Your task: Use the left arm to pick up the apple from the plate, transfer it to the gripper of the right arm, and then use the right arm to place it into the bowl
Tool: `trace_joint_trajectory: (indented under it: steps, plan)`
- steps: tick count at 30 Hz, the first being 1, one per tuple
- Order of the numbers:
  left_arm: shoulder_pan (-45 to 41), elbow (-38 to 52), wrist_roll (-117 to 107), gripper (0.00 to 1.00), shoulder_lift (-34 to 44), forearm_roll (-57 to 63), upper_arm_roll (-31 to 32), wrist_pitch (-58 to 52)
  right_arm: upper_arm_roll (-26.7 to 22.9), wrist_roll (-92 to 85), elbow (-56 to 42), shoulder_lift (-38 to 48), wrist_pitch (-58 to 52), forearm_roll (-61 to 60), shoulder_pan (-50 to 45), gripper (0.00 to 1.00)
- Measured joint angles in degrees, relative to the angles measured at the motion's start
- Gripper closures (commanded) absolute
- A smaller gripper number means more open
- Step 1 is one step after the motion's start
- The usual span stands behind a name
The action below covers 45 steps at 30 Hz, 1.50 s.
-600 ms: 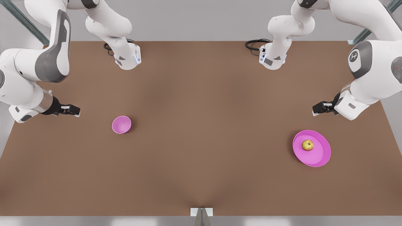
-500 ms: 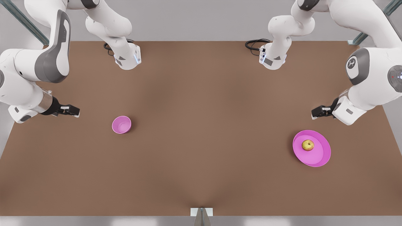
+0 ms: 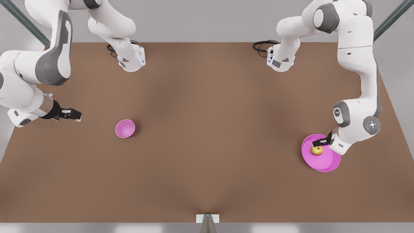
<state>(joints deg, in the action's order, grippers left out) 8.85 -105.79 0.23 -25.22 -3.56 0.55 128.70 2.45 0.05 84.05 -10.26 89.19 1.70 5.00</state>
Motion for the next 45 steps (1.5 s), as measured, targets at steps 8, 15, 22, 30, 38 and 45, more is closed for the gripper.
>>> trace_joint_trajectory:
  steps: [8, 15, 22, 30, 38, 45]
  plan:
    - [1.2, -1.5, 1.8, 0.0, -3.7, -0.1, 0.0, 9.2, -0.2, -0.5, -0.1, -0.3, 0.0, 0.0, -0.2, 0.0]
    - [2.0, -2.1, 3.0, 0.0, -7.0, 0.0, -0.1, 11.4, -0.2, -0.9, -0.2, -0.4, 0.0, 0.0, -0.1, 0.0]
    - [2.1, -2.3, 3.8, 0.0, -9.1, 0.0, -0.1, 12.6, -0.2, -1.1, -0.2, -0.4, 0.0, 0.0, -0.1, 0.0]
    - [2.2, -2.2, 4.4, 0.01, -10.0, 0.0, -0.1, 13.1, -0.2, -1.3, -0.2, -0.4, 0.0, 0.0, 0.0, 0.0]
    - [2.1, -1.9, 4.8, 0.16, -11.4, 0.0, -0.1, 13.8, -0.2, -1.4, -0.2, -0.4, 0.0, 0.0, 0.0, 0.0]
    - [2.1, -1.9, 4.9, 0.23, -11.5, 0.0, -0.1, 14.3, -0.2, -1.5, -0.2, -0.4, 0.0, 0.0, -0.1, 0.0]
